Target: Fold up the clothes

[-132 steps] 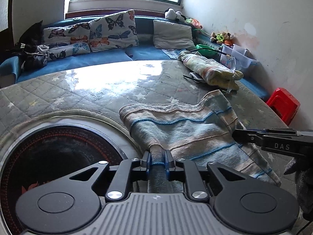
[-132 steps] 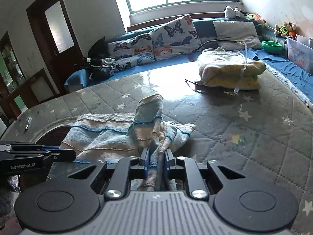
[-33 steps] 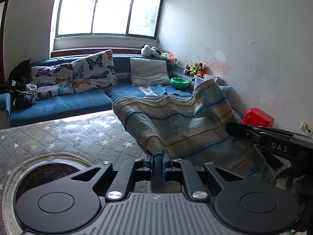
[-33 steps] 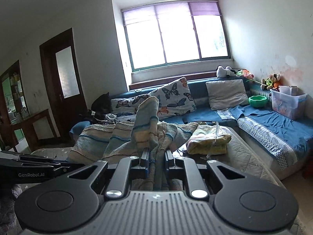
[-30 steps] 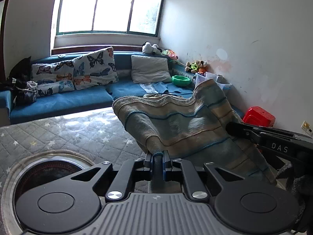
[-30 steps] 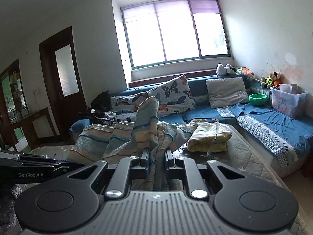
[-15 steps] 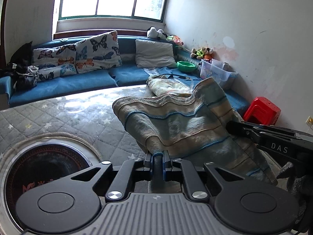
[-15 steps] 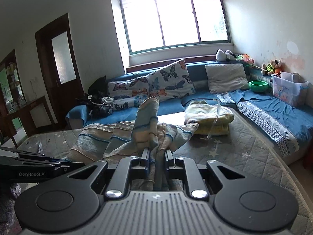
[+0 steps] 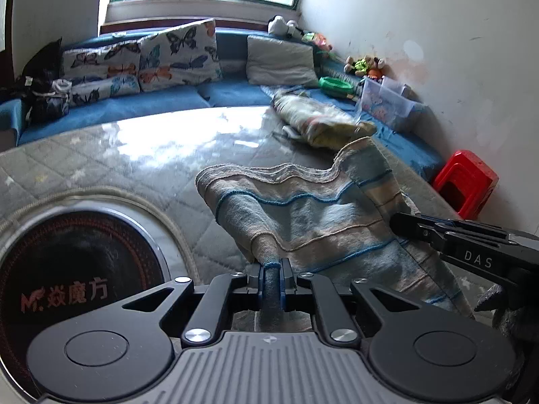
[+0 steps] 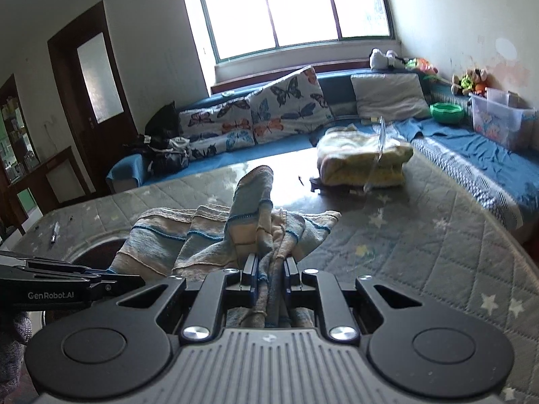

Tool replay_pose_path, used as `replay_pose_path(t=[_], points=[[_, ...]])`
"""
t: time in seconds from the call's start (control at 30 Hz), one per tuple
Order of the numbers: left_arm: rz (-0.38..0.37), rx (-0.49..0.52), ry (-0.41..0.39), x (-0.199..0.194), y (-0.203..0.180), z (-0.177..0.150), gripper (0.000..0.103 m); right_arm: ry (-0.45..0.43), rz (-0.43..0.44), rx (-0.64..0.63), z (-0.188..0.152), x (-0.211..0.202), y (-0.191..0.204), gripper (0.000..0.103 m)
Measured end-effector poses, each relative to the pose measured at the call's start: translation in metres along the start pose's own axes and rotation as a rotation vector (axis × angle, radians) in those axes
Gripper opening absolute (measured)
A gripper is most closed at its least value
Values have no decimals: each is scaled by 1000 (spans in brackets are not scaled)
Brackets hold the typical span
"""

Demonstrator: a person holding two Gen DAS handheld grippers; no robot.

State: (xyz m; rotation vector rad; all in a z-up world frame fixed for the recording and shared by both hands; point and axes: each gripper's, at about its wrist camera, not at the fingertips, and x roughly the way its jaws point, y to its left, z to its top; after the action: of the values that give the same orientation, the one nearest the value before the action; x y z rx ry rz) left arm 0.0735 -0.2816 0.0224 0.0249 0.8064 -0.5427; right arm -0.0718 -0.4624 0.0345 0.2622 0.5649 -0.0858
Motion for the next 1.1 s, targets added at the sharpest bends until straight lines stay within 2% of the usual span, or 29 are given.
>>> replay_pose_path(t=[0.27, 0.37, 0.47, 0.57, 0.77, 0.9, 1.1], points=[[-2, -23, 50, 20, 12, -8, 10, 80, -32, 21, -14, 30, -10, 14], [6, -29, 57, 21, 15, -9, 15, 104, -45, 29, -17, 38, -16, 16], [19, -32, 60, 21, 19, -9, 20, 106, -71, 15, -14, 38, -16, 18], [33, -28, 42, 16, 21, -4, 20, 80, -100, 14, -6, 32, -17, 19], [54, -23, -10, 8, 24, 11, 19, 25, -31, 13, 13, 26, -10, 19], [39, 4, -20, 15, 21, 21, 19, 55, 4, -17, 19, 44, 1, 19], [18, 36, 8, 44, 17, 29, 19, 101, 4, -8, 20, 78, 0, 20]])
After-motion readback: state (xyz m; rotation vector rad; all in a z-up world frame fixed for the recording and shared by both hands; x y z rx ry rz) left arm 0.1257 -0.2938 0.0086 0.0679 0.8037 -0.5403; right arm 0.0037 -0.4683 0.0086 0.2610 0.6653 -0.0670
